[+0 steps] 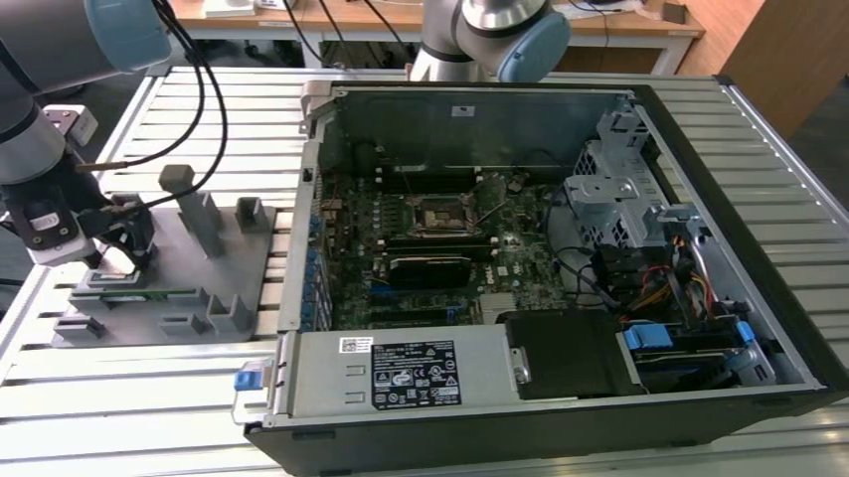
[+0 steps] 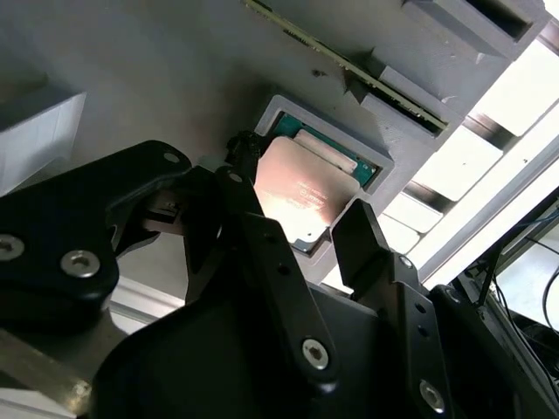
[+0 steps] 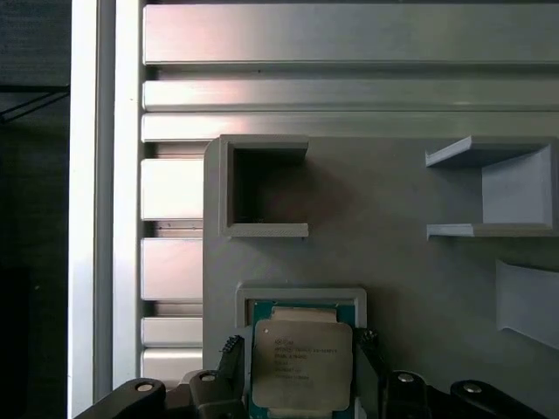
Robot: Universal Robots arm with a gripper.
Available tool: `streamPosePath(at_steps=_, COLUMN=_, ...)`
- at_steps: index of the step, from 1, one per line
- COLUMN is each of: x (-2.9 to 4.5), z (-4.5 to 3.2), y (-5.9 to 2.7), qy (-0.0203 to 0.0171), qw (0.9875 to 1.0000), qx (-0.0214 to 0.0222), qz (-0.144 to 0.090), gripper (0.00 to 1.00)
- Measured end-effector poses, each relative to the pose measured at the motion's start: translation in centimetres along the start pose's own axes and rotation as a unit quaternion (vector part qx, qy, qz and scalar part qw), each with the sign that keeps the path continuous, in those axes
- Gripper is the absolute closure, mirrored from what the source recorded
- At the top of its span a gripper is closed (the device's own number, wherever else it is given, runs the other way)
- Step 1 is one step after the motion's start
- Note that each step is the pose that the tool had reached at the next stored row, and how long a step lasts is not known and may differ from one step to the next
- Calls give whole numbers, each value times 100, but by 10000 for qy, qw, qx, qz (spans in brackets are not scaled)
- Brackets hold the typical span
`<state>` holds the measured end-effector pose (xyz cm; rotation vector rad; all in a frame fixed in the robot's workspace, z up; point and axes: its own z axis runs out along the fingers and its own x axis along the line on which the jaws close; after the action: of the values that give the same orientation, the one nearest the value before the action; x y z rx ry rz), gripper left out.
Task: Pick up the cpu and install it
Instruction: 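Pick up the cpu and move it towards the insertion slot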
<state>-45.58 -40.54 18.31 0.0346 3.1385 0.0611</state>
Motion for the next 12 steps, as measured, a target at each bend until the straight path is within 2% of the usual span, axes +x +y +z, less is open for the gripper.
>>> streamPosePath(at_steps=10, x=1, z=-9, y=0, qy=2, qw=10000, qx=1, qz=0, gripper=40)
streamPosePath(at_steps=11, x=0, z=-9, y=0, qy=2, qw=10000, qx=1, qz=0, gripper=46)
streamPosePath(at_steps=12, x=0, z=-10, y=0, qy=2, qw=10000, qx=1, qz=0, gripper=46)
